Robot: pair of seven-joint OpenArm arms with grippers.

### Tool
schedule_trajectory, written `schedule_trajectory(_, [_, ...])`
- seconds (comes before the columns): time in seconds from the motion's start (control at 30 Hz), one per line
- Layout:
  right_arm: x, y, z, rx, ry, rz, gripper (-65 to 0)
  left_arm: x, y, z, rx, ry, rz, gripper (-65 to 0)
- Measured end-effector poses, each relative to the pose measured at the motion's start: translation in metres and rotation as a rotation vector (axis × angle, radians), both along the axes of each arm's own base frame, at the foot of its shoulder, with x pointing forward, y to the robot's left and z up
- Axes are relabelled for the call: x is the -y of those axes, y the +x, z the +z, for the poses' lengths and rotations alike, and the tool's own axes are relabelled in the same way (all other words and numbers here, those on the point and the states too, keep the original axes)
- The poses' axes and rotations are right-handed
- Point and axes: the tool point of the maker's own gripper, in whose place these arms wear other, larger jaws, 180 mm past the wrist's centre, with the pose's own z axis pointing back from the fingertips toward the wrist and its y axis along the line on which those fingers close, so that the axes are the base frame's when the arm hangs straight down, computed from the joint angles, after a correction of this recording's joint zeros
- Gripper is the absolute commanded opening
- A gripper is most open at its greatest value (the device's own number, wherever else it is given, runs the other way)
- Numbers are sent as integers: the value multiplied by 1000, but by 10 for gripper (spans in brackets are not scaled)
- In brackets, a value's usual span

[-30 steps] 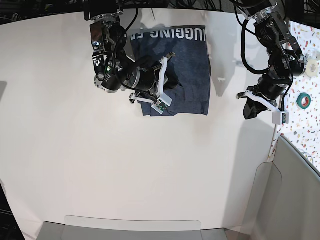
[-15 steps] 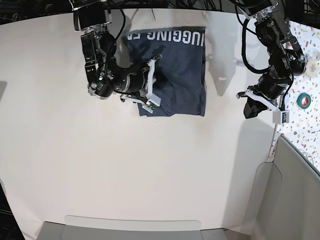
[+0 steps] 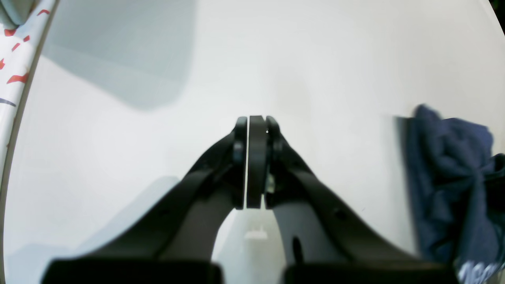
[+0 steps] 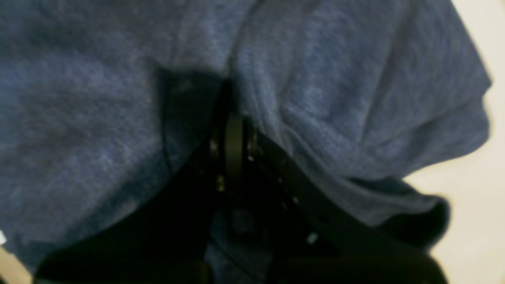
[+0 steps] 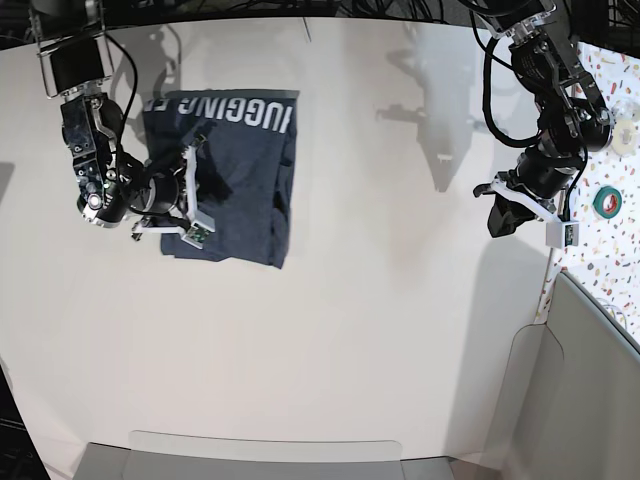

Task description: Layout the t-shirt on the table in an organized manner, then fold the t-shirt properly

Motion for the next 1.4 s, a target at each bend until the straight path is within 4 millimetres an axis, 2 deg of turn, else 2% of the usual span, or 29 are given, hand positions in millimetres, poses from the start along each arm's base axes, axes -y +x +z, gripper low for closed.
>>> schedule_trajectory(0.17, [60,2,0,59,-255,88,-650,0,0,0,0,-1,0,-650])
schedule_trajectory(0.27, [105,1,3,69,-493,132,-650,0,0,0,-1,-1,0,-650])
schedule_trajectory(0.37, [153,-9,6,22,-707,132,-650,0,-3,-3,-8,-2,0,-650])
schedule_trajectory(0.53, [192,-8,2,1,-712,101,-650,2,-8,-9,-27,-7,0,-650])
schedule_trajectory(0.67, [231,-9,3,-42,-806,89,-650,7,-10,-12,-33,-27,1,-650])
schedule_trajectory(1.03, [266,-6,6,-51,-961,124,-650,9,-21,-23,-67,-33,0,-650])
schedule_trajectory(1.17, [267,-5,6,-49,-963,124,-650,9,-25,-26,-79,-32,4,-650])
schedule_trajectory(1.4, [262,12,23,7,-875,71,-650,9,-30,-31,-95,-32,2,-650])
